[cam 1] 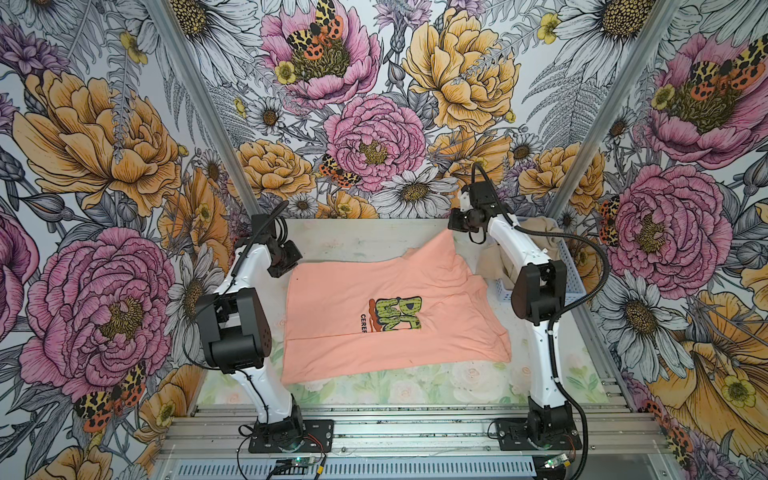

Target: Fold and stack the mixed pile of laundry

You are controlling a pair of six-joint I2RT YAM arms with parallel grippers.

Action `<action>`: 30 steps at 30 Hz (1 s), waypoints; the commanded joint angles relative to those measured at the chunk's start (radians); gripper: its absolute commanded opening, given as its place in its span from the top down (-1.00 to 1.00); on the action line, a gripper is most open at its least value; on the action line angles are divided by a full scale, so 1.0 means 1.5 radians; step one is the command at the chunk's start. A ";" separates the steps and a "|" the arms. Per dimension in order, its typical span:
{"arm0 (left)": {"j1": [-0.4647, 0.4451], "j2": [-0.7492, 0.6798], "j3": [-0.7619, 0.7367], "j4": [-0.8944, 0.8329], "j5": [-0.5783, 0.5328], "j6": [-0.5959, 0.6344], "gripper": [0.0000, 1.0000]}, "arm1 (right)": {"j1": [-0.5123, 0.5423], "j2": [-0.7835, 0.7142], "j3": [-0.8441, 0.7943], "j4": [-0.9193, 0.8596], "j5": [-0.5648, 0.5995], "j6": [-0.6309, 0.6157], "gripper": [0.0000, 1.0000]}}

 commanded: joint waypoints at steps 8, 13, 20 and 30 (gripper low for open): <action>0.020 -0.167 -0.186 0.048 0.048 0.016 1.00 | 0.035 -0.236 -0.285 0.041 -0.018 -0.049 1.00; 0.025 -0.204 -0.272 0.061 0.055 0.004 1.00 | 0.045 -0.334 -0.472 0.087 -0.026 -0.034 1.00; 0.052 -0.214 -0.331 0.066 0.038 0.006 1.00 | 0.038 -0.413 -0.643 0.127 -0.029 -0.022 1.00; 0.064 -0.230 -0.346 0.065 0.031 0.011 1.00 | 0.010 -0.534 -0.739 0.131 -0.041 -0.004 1.00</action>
